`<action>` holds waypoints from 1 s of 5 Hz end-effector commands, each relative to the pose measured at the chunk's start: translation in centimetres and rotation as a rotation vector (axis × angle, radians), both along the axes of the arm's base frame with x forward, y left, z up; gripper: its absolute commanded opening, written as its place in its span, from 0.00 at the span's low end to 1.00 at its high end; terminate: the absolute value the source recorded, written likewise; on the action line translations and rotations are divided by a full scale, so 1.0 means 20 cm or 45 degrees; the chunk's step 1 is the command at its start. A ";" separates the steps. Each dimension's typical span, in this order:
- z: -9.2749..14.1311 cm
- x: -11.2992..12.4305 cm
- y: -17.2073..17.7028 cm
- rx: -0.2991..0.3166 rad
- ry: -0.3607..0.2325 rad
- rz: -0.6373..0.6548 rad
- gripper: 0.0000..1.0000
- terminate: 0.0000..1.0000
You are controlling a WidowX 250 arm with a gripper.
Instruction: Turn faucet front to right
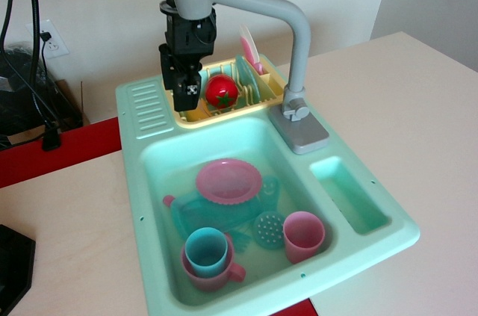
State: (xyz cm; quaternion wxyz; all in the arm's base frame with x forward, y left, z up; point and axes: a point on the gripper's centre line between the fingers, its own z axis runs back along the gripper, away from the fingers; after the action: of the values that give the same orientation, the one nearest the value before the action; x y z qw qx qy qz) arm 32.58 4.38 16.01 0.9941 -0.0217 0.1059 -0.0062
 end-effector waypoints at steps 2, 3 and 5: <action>0.08 -0.02 -0.38 0.019 -0.054 -0.304 1.00 0.00; 0.09 -0.04 -0.44 0.042 -0.053 -0.330 1.00 0.00; 0.12 -0.12 -0.06 0.101 -0.104 0.111 1.00 0.00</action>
State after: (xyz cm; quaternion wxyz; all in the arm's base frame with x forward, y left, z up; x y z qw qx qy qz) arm 29.94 3.50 16.41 0.9944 0.0074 0.0963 0.0431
